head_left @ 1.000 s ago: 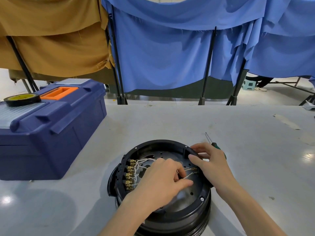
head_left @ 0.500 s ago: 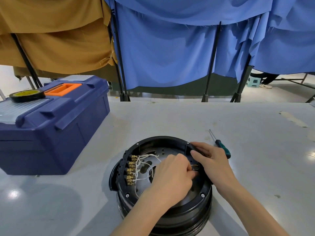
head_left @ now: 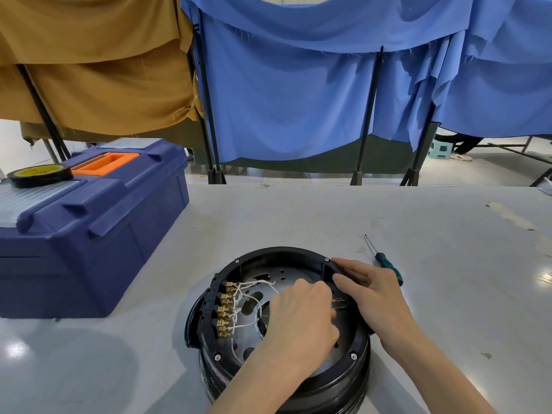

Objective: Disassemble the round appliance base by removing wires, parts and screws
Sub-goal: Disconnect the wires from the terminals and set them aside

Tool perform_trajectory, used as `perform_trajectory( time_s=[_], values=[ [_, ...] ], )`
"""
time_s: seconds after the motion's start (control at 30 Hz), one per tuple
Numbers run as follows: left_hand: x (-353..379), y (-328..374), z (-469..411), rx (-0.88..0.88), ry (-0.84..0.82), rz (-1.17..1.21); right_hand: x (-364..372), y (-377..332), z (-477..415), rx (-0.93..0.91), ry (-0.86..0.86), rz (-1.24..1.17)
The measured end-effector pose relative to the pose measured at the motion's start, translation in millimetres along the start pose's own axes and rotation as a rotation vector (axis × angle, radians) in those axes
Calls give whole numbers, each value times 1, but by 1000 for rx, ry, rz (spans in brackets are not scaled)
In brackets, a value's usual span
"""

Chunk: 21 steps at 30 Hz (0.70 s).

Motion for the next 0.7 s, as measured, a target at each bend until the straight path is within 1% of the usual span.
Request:
perform_trajectory(
  time_s=[0.27, 0.43, 0.7],
  values=[
    [-2, -1, 2, 36, 33, 64, 1, 0, 0, 16, 14, -20],
    [3, 1, 2, 55, 1, 86, 1, 2, 0, 19, 21, -10],
    [-2, 4, 0, 18, -16, -22, -1, 1, 1, 35, 25, -23]
  ],
)
Point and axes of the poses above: each hand's wrist, its own z-axis away from the middle knuckle, its own x-axis out of the palm, y = z × x, the point moved 6 cm from there along -z, towards the middle knuckle, and after that the axes turned 11 degrees about -y, right-handed, at the moved point
